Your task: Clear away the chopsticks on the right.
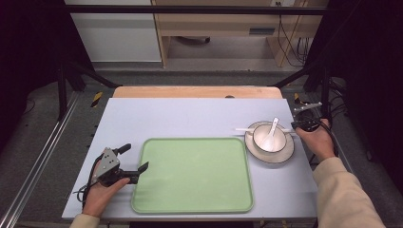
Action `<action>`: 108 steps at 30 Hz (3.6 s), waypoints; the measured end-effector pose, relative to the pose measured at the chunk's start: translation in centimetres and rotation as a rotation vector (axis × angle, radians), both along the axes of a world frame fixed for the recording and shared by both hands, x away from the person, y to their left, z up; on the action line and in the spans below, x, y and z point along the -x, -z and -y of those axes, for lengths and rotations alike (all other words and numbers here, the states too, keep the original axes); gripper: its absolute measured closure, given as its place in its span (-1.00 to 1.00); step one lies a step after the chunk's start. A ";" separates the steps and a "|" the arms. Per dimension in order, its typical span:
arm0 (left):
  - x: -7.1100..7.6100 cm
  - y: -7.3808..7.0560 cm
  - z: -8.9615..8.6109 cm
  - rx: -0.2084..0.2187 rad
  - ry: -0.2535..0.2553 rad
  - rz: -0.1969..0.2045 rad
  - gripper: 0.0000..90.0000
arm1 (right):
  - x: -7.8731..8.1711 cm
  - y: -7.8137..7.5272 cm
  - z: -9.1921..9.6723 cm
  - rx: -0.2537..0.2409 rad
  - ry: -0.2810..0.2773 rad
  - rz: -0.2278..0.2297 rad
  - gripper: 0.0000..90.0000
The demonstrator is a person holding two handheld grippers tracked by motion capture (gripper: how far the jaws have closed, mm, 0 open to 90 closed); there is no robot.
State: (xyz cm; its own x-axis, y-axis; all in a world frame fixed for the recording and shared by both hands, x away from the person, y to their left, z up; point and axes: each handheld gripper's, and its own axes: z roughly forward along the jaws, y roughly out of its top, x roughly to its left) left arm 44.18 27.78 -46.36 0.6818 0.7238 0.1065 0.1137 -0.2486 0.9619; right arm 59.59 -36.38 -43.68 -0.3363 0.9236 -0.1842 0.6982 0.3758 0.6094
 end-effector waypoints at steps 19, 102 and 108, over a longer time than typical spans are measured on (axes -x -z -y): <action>-0.1 0.1 0.2 -0.014 0.003 -0.011 -0.87 | 6.3 -1.1 -0.2 -0.025 0.008 0.066 0.89; 0.2 -0.3 -0.2 -0.012 0.003 0.010 -0.85 | 21.2 1.1 -23.3 -0.221 -0.381 -0.030 0.87; 0.2 -0.2 -0.2 -0.010 0.004 0.005 -0.85 | 21.2 1.5 -23.9 -0.200 -0.373 -0.044 0.87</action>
State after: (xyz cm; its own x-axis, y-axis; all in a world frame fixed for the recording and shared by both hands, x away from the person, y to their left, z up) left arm 44.02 27.93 -46.16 0.6840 0.7200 0.1172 0.1079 -0.2587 0.9599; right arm 38.35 -12.48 -45.17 -0.6578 0.7532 0.0080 0.5638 0.4852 0.6684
